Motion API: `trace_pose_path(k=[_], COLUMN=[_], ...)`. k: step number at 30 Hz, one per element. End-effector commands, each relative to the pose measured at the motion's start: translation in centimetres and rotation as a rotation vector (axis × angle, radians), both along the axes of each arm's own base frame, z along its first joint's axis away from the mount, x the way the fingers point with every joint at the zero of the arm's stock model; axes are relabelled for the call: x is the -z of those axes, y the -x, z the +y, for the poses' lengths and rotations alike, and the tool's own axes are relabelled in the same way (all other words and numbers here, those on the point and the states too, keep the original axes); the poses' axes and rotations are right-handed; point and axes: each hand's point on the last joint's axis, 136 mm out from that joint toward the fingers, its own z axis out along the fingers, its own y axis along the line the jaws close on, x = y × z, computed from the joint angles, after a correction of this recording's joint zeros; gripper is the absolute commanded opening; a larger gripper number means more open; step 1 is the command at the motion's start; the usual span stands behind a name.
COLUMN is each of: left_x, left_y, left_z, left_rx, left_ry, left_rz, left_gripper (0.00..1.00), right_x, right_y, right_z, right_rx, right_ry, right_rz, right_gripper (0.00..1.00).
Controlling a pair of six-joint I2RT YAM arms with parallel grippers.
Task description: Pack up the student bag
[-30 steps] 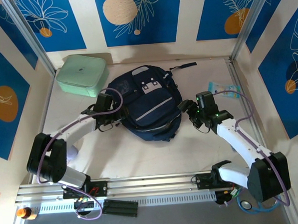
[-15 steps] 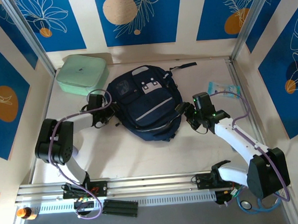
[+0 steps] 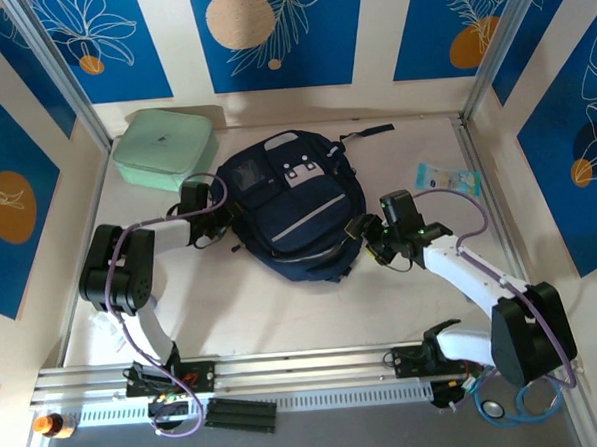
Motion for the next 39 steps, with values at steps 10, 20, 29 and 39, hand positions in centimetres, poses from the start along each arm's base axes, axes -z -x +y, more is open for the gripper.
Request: trace_pose_path(k=[10,20,29,39], left_x=[1.3,-0.7,-6.3,-8.5], left_y=[0.8,-0.4,1.7,5.8], left_z=[0.7,-0.4,-4.2,-10.4], left_rx=[-0.027,0.017,0.178,0.323], left_ry=[-0.024,0.014,0.022,0.025], left_rz=[0.047,-0.021,-0.112,-0.144], left_gripper=[0.35,0.00,0.00,0.00], right_x=[1.5,2.8,0.9,-1.7], right_y=[-0.9,-2.4,-8.8,-14.7], right_z=[2.6,3.8,2.2,-1.1], right_rx=[-0.093,-0.128,-0.111,-0.133], right_ry=[-0.060,-0.084,-0.045,-0.002], right_rz=[0.048,0.050,-0.103,-0.295], right_gripper=[0.63,0.56,0.46,0.47])
